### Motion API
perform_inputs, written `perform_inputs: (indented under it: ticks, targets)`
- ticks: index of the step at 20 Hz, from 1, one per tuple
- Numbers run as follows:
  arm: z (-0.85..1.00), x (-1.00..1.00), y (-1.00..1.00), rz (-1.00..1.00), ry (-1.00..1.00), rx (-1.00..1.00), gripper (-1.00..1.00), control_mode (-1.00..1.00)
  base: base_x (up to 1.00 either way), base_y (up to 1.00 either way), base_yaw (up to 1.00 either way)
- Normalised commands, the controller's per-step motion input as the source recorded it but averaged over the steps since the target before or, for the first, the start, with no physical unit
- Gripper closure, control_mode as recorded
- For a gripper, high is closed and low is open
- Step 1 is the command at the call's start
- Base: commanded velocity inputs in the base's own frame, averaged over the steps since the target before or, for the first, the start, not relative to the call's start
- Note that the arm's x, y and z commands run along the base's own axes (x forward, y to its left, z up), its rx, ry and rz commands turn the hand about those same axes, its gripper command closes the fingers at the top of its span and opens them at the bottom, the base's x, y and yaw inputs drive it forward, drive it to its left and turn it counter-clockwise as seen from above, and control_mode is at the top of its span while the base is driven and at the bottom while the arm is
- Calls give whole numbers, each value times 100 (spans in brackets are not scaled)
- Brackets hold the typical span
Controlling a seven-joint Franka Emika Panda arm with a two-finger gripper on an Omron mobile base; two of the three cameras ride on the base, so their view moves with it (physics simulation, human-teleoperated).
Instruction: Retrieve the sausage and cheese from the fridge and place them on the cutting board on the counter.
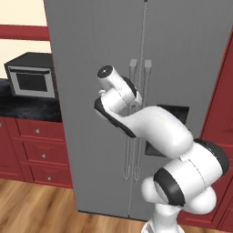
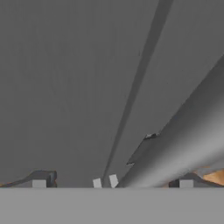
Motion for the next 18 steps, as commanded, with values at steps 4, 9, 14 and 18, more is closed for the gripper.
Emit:
perform_inputs:
  ticks: [4,9,14,18]
  targets:
    - [-11,46,-10,-13,0,0,-100,-100,0,0,0]
    - [-18,6,-33,-5,-7,0,-100,-100,0,0,0]
    - [-20,0,-40,0,-28,0,-100,-100,0,0,0]
    - [-11,0,-42,0,-20,0,-100,-100,0,0,0]
